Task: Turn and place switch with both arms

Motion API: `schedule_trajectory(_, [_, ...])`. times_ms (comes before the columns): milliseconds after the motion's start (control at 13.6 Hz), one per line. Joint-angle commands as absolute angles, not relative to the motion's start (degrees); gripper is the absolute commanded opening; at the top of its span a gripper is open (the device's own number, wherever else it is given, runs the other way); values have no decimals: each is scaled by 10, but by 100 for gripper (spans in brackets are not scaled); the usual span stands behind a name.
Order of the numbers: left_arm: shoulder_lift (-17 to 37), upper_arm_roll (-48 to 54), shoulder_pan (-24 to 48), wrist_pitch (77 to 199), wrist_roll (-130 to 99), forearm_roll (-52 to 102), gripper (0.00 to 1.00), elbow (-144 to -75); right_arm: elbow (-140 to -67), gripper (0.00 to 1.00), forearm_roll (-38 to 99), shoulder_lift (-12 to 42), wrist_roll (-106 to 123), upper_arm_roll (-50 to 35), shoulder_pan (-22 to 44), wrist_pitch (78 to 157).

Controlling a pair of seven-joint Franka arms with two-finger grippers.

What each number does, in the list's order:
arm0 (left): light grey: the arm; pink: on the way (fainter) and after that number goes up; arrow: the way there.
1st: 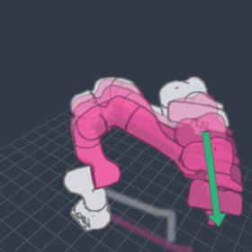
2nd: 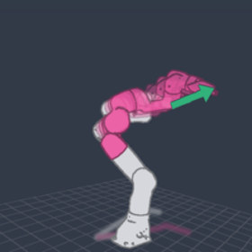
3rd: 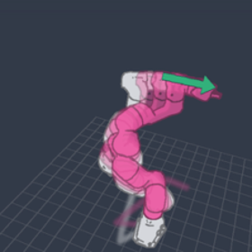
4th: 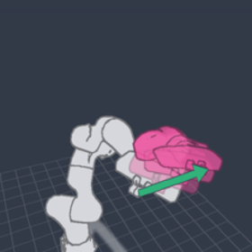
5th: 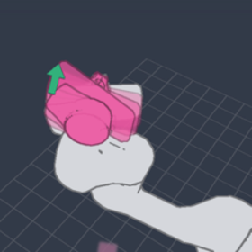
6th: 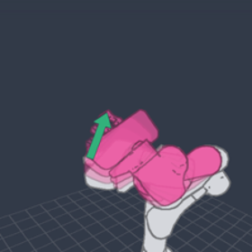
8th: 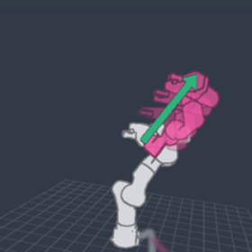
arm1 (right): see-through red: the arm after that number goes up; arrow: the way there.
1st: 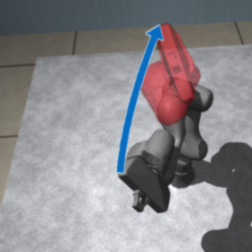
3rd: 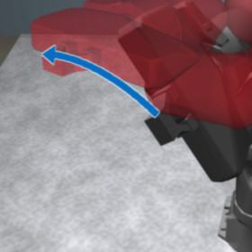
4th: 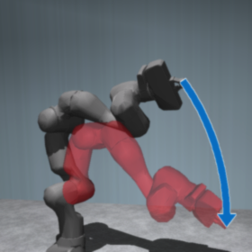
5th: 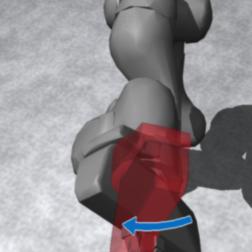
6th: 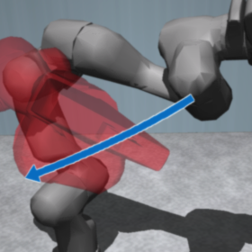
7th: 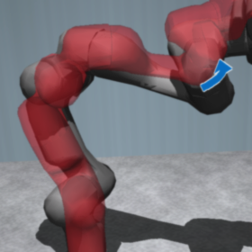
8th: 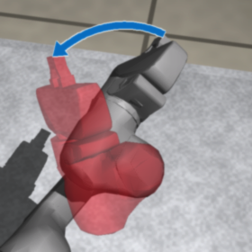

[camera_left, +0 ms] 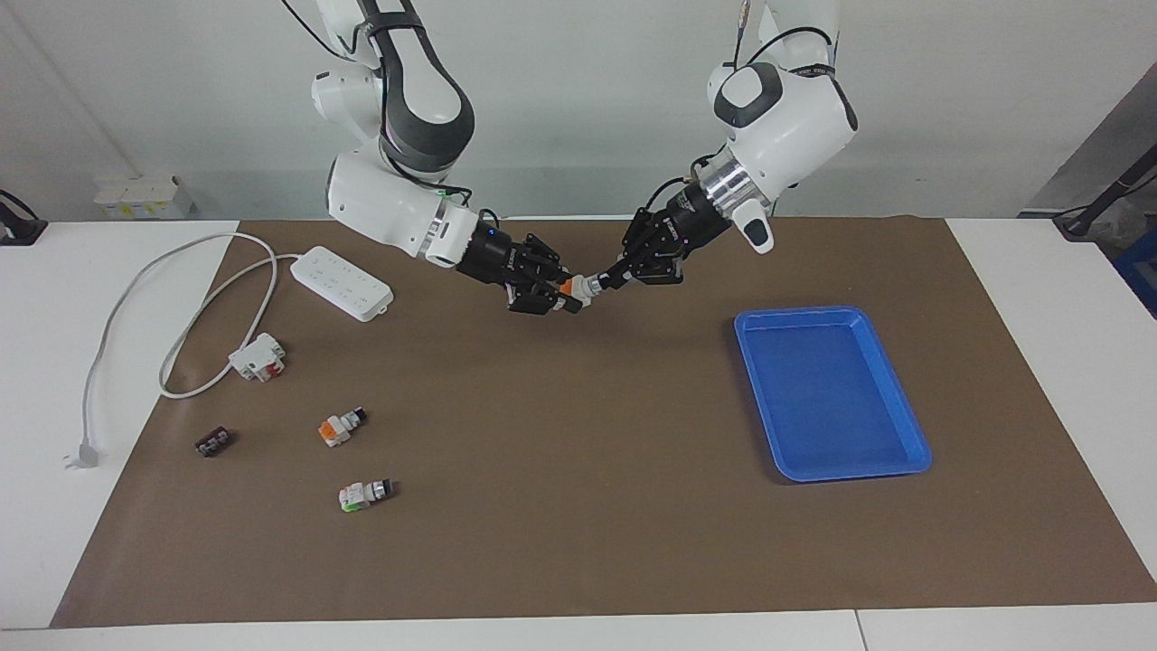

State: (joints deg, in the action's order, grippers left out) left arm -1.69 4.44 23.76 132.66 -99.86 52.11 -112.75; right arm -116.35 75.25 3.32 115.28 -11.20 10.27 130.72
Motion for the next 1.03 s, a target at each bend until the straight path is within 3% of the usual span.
schedule_trajectory(0, [-12,36,241,1361,-1092,503,0,-1121,-1185,0,764,17,1145,-117,103,1298])
schedule_trajectory(514, [-14,36,233,1357,-1275,474,0,-1124,-1194,0,764,12,1146,-118,103,1301])
schedule_trajectory(955, [-14,33,232,1362,-1285,474,0,-1127,-1194,0,763,12,1147,-117,104,1302])
